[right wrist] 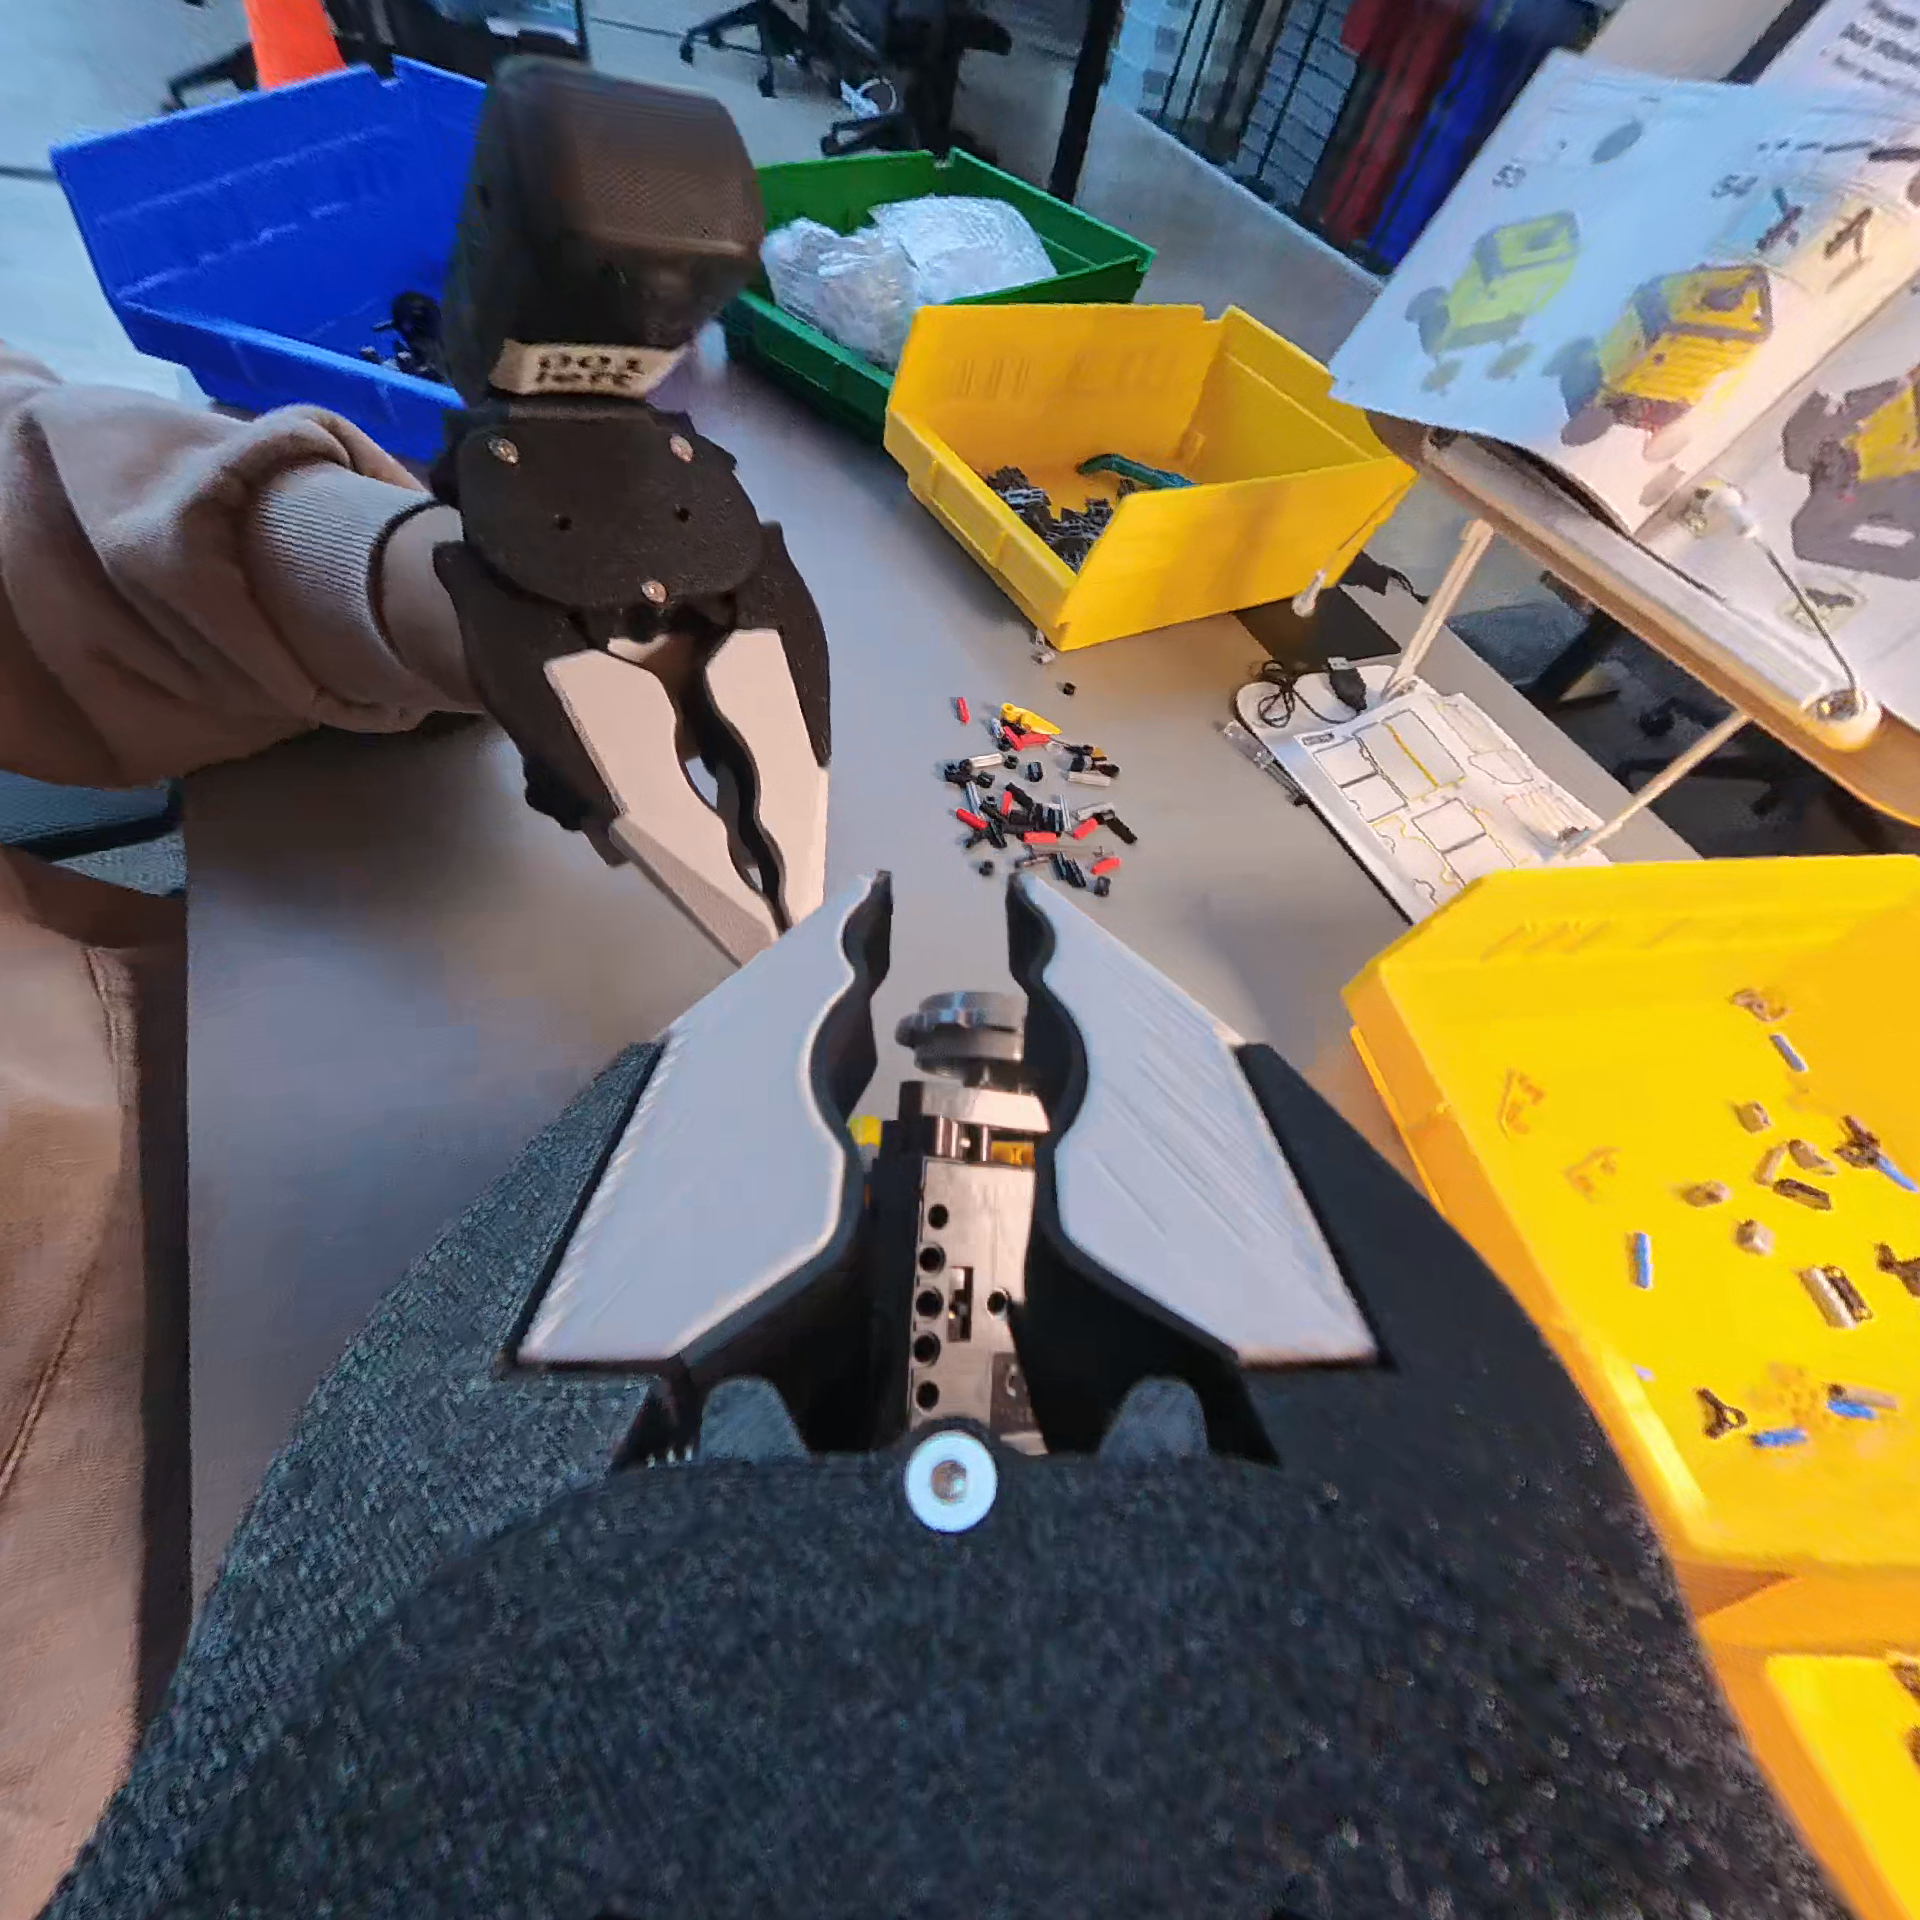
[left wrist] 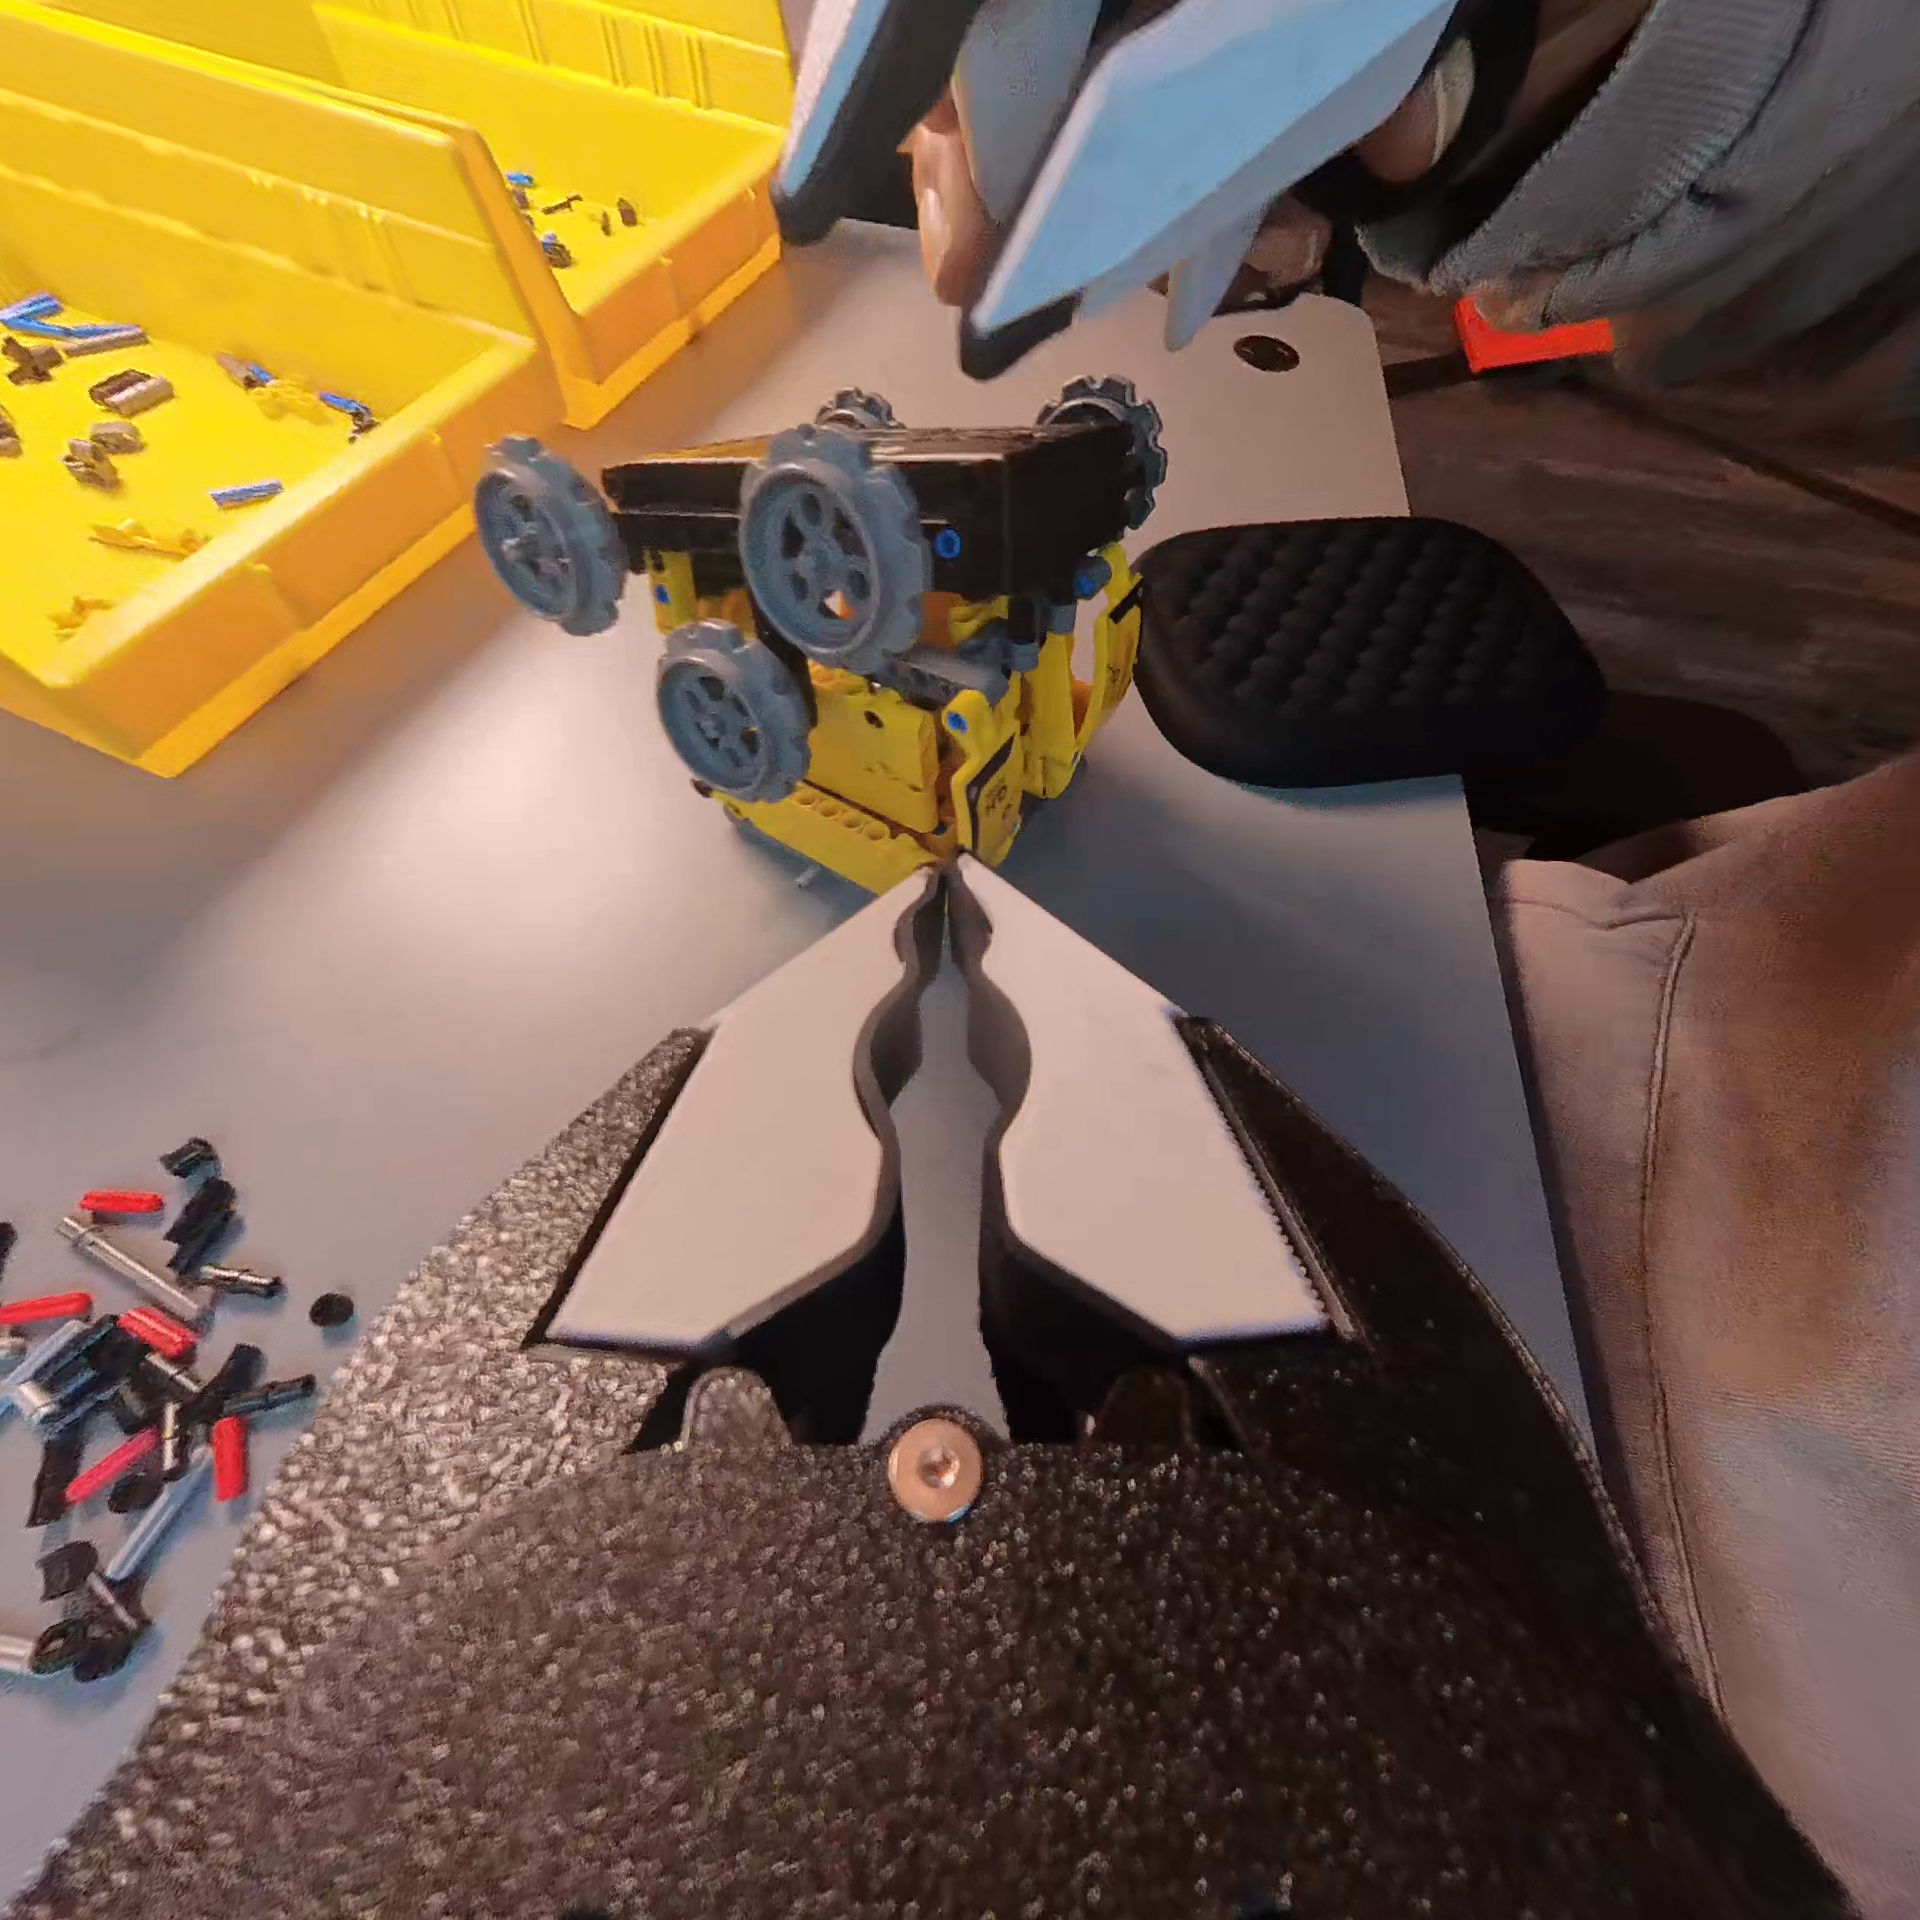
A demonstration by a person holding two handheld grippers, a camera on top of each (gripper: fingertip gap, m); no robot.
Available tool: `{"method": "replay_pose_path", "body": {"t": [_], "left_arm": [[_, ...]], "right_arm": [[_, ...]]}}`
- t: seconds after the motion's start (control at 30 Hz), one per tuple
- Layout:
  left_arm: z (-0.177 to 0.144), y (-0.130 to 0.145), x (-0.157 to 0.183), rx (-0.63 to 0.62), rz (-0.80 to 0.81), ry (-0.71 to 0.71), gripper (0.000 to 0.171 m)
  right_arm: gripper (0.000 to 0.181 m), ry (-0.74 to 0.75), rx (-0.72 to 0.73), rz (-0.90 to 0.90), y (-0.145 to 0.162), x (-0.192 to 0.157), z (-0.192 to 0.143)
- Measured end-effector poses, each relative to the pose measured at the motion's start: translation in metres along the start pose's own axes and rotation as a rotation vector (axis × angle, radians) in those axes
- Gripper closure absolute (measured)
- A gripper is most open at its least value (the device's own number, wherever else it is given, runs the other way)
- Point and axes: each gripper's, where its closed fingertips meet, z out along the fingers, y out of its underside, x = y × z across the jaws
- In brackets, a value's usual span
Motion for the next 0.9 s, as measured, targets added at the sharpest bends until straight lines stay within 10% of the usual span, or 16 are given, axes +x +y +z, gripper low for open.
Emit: {"method": "replay_pose_path", "body": {"t": [0.13,0.37,0.63,0.9], "left_arm": [[-0.012,-0.009,-0.023,0.08,-0.068,-0.003,0.152],[0.006,-0.011,-0.035,0.133,-0.138,0.075,0.111],[0.044,-0.012,-0.017,0.049,-0.039,0.306,0.122],[0.039,-0.019,-0.009,0.097,0.096,0.131,0.131]], "right_arm": [[0.124,0.05,-0.123,0.002,0.031,0.013,-0.011],[0.124,0.14,-0.317,-0.115,0.078,0.009,-0.009],[0.132,-0.016,-0.324,-0.344,0.08,-0.004,-0.02],[0.138,0.024,-0.339,-0.33,0.088,0.001,-0.037]]}}
